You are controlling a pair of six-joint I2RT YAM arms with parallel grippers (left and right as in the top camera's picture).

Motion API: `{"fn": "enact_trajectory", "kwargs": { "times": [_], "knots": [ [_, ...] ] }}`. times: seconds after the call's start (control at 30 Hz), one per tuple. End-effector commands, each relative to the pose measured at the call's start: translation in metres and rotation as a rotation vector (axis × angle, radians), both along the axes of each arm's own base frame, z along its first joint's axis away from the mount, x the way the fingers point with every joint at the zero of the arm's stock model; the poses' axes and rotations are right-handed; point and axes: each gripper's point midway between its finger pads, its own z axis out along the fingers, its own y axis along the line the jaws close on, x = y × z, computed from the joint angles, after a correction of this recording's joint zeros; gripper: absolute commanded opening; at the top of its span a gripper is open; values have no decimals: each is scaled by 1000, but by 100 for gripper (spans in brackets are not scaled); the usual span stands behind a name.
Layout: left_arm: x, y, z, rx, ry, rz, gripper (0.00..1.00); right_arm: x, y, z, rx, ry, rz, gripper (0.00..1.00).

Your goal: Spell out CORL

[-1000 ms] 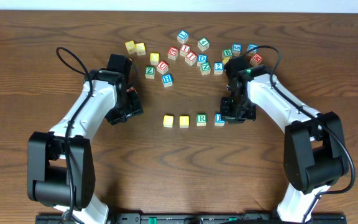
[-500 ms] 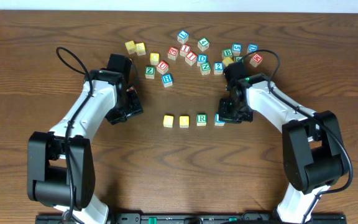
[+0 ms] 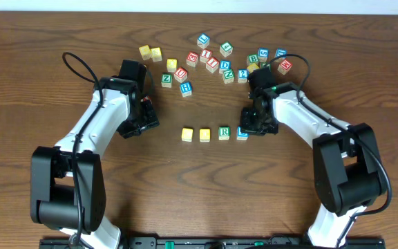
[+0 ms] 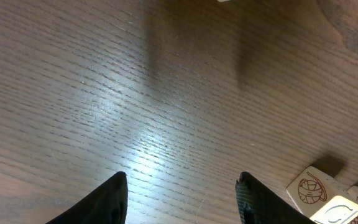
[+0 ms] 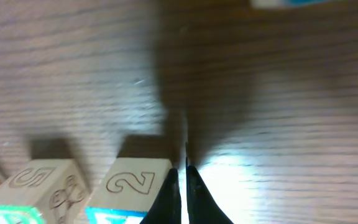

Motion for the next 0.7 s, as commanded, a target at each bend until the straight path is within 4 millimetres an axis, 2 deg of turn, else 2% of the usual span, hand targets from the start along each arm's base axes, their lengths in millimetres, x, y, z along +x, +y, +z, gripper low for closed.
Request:
{"fn": "enact_trajectory", "kwargs": {
  "times": [0.0,0.33,0.67],
  "knots": [
    [-2,2,-3,7,12,2,56,-6,11,1,22,8,0,1],
    [-2,2,-3,7,12,2,56,-6,14,1,26,13,-31,1],
    [-2,1,-3,7,12,2,56,-11,25,1,28,16,-33,1]
  ]
}}
